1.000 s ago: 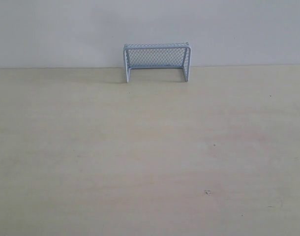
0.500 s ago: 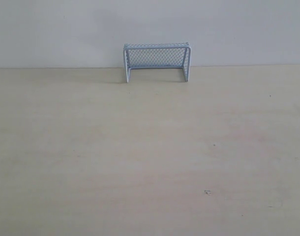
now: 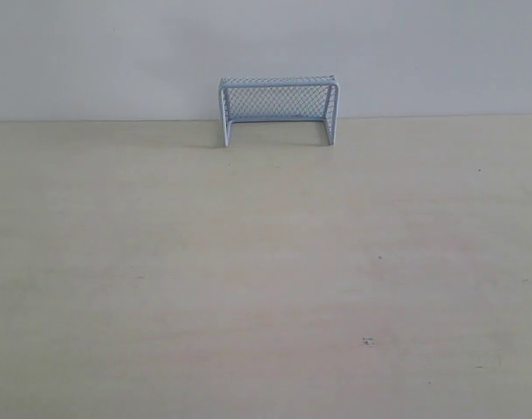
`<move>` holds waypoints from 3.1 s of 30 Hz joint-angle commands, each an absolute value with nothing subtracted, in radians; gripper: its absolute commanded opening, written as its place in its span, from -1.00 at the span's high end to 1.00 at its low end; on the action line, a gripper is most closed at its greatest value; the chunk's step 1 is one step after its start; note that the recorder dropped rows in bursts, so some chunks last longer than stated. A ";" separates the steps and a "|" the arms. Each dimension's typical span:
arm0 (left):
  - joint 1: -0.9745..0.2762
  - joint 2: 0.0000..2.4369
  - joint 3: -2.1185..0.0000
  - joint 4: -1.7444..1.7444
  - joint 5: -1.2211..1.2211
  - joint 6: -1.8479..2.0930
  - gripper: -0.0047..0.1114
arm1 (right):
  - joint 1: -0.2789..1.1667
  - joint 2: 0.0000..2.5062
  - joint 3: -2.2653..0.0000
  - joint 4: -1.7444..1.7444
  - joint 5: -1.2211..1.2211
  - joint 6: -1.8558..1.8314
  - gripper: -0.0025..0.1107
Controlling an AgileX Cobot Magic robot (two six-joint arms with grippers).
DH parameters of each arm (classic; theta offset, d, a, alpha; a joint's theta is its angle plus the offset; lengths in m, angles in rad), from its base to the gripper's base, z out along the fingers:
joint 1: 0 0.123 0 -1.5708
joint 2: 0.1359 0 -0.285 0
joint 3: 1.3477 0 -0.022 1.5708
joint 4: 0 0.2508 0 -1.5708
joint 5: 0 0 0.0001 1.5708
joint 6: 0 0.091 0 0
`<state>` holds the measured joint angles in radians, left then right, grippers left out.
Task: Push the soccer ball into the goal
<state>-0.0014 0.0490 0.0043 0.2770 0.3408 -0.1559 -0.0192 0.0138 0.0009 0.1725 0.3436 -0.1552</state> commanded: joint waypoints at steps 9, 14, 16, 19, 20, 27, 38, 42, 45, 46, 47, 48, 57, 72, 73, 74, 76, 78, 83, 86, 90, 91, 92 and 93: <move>-0.009 0.053 0.000 0.277 0.337 -0.165 0.81 | 0.021 0.000 0.000 0.169 0.355 -0.158 0.96; -0.009 0.053 0.000 0.277 0.337 -0.165 0.81 | 0.021 0.000 0.000 0.163 0.357 -0.162 0.96; -0.009 0.053 0.000 0.277 0.337 -0.165 0.81 | 0.021 0.000 0.000 0.163 0.357 -0.162 0.96; -0.009 0.053 0.000 0.277 0.337 -0.165 0.81 | 0.021 0.000 0.000 0.163 0.357 -0.162 0.96; -0.009 0.053 0.000 0.277 0.337 -0.165 0.81 | 0.021 0.000 0.000 0.163 0.357 -0.162 0.96; -0.009 0.053 0.000 0.277 0.337 -0.165 0.81 | 0.021 0.000 0.000 0.165 0.357 -0.155 0.96; -0.009 0.053 0.000 0.277 0.337 -0.165 0.81 | 0.021 0.000 0.000 0.112 0.353 -0.075 0.96; -0.009 0.053 0.000 0.277 0.337 -0.165 0.81 | 0.021 0.000 0.000 0.085 0.351 -0.048 0.96; -0.009 0.053 0.000 0.277 0.337 -0.165 0.81 | 0.021 0.000 0.000 0.073 0.351 -0.034 0.96; -0.009 0.053 0.000 0.277 0.337 -0.165 0.81 | 0.021 0.000 0.000 0.074 0.349 -0.034 0.96; -0.009 0.053 0.000 0.277 0.337 -0.165 0.81 | 0.021 0.000 0.000 0.071 0.349 -0.034 0.96; -0.009 0.053 0.000 0.277 0.337 -0.165 0.81 | 0.021 0.000 0.000 0.068 0.349 -0.034 0.96; -0.009 0.053 0.000 0.277 0.337 -0.165 0.81 | 0.021 0.000 0.000 0.058 0.349 -0.022 0.96; -0.009 0.053 0.000 0.277 0.337 -0.165 0.81 | 0.021 0.000 0.000 0.058 0.349 -0.022 0.96; -0.009 0.053 0.000 0.277 0.337 -0.165 0.81 | 0.021 0.000 0.000 0.058 0.349 -0.022 0.96; -0.009 0.053 0.000 0.277 0.337 -0.165 0.81 | 0.021 0.000 0.000 0.058 0.349 -0.022 0.96; -0.009 0.053 0.000 0.277 0.337 -0.165 0.81 | 0.021 0.000 0.000 0.058 0.349 -0.022 0.96; -0.009 0.053 0.000 0.277 0.337 -0.165 0.81 | 0.021 0.000 0.000 0.058 0.340 -0.020 0.96; -0.009 0.053 0.000 0.277 0.337 -0.165 0.81 | 0.021 0.000 0.000 0.058 0.342 -0.020 0.96; -0.009 0.053 0.000 0.277 0.337 -0.165 0.81 | 0.021 0.000 0.000 0.058 0.342 -0.020 0.96; -0.009 0.053 0.000 0.277 0.337 -0.165 0.81 | 0.021 0.000 0.000 0.058 0.342 -0.020 0.96; -0.009 0.053 0.000 0.277 0.337 -0.165 0.81 | 0.021 0.000 0.000 0.058 0.342 -0.020 0.96; -0.009 0.053 0.000 0.277 0.337 -0.165 0.81 | 0.021 0.000 0.000 0.058 0.342 -0.020 0.96; -0.009 0.053 0.000 0.277 0.337 -0.165 0.81 | 0.021 0.000 0.000 0.058 0.342 -0.020 0.96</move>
<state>-0.0014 0.0490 0.0043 0.2770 0.3408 -0.1559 0.0203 0.0048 0.0009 0.0629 0.3529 -0.0171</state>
